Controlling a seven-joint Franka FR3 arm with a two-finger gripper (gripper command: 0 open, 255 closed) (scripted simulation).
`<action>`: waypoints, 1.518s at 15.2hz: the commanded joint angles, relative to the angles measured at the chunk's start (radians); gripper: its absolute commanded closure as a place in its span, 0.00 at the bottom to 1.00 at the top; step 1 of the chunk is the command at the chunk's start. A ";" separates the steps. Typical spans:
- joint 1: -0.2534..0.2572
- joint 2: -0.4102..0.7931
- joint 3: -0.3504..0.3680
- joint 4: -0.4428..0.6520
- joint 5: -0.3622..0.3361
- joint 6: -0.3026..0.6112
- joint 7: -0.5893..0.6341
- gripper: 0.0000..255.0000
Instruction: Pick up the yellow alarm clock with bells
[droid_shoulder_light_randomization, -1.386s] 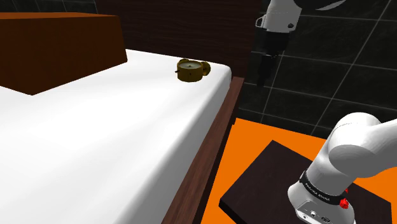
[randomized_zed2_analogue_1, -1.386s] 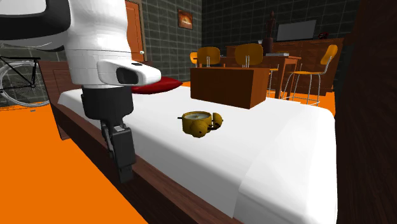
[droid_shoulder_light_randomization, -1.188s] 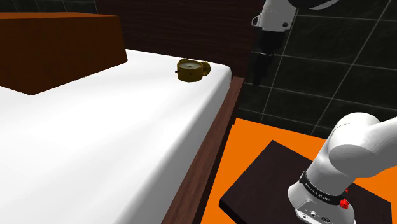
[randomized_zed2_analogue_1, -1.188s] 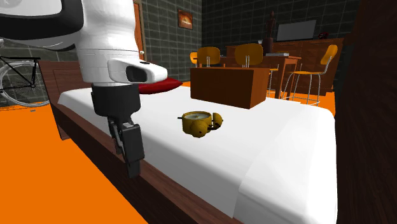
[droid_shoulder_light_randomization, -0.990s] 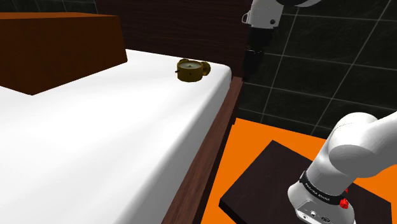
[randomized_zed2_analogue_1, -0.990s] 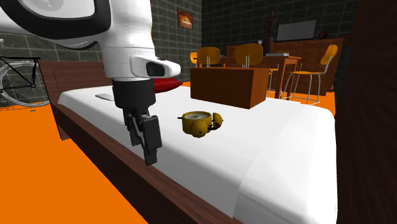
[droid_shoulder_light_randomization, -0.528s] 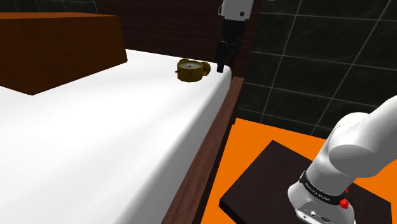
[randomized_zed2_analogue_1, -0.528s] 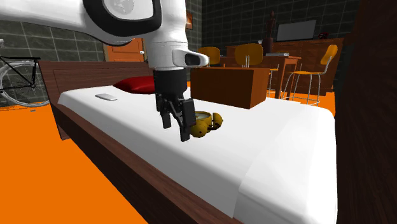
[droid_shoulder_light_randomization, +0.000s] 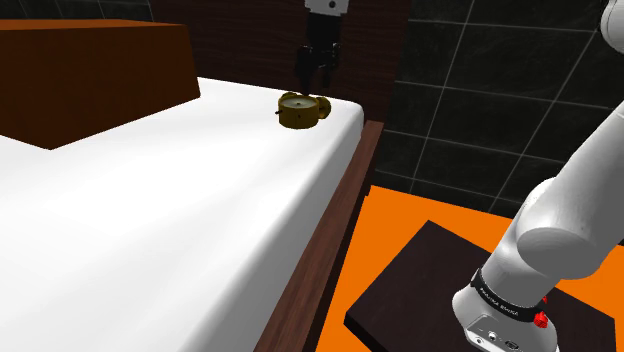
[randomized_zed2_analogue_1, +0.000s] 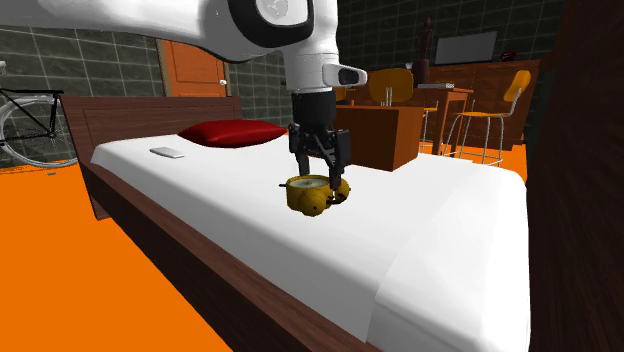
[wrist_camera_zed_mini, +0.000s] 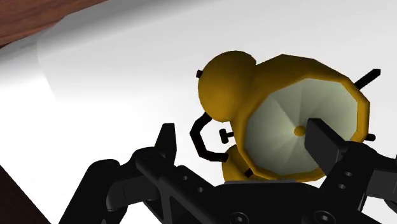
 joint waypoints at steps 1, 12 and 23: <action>0.007 0.070 0.013 0.084 -0.014 -0.004 0.023 0.00; 0.025 0.218 0.029 0.210 -0.051 0.037 0.061 0.00; 0.024 0.215 0.028 0.184 -0.050 0.060 0.060 1.00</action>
